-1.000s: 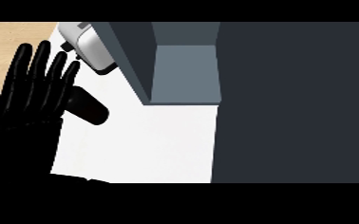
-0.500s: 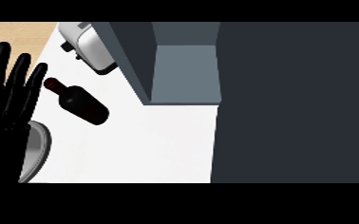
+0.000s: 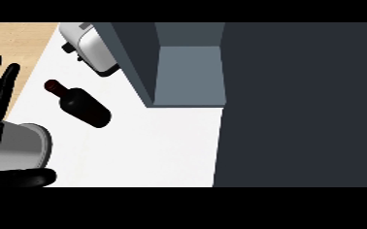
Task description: Pick up the wine, place it into the cabinet and close the cabinet
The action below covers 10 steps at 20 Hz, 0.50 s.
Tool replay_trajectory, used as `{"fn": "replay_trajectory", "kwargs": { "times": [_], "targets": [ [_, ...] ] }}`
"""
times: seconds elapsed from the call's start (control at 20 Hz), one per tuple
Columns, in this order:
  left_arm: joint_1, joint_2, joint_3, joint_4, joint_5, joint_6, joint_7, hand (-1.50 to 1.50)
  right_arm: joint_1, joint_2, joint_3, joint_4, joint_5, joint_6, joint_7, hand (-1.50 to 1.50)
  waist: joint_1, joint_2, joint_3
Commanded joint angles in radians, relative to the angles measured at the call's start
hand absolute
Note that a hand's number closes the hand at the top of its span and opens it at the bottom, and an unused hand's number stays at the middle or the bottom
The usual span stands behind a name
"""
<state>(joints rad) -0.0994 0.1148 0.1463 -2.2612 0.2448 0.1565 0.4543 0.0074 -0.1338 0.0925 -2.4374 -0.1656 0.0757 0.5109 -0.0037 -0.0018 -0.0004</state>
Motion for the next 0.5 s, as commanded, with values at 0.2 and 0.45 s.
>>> {"fn": "replay_trajectory", "kwargs": {
  "times": [0.2, 0.45],
  "targets": [
    [-0.013, 0.061, 0.156, 0.185, 0.133, -0.095, -0.074, -1.50, 0.027, 0.004, 0.008, -0.137, -0.026, 0.000, 0.062, -1.50, -0.003, 0.001, 0.000],
    [0.013, 0.070, 0.179, 0.175, 0.154, -0.088, -0.030, -1.50, 0.015, -0.009, -0.025, -0.192, -0.043, -0.016, 0.126, -1.50, -0.001, 0.000, 0.000]
  ]
}}
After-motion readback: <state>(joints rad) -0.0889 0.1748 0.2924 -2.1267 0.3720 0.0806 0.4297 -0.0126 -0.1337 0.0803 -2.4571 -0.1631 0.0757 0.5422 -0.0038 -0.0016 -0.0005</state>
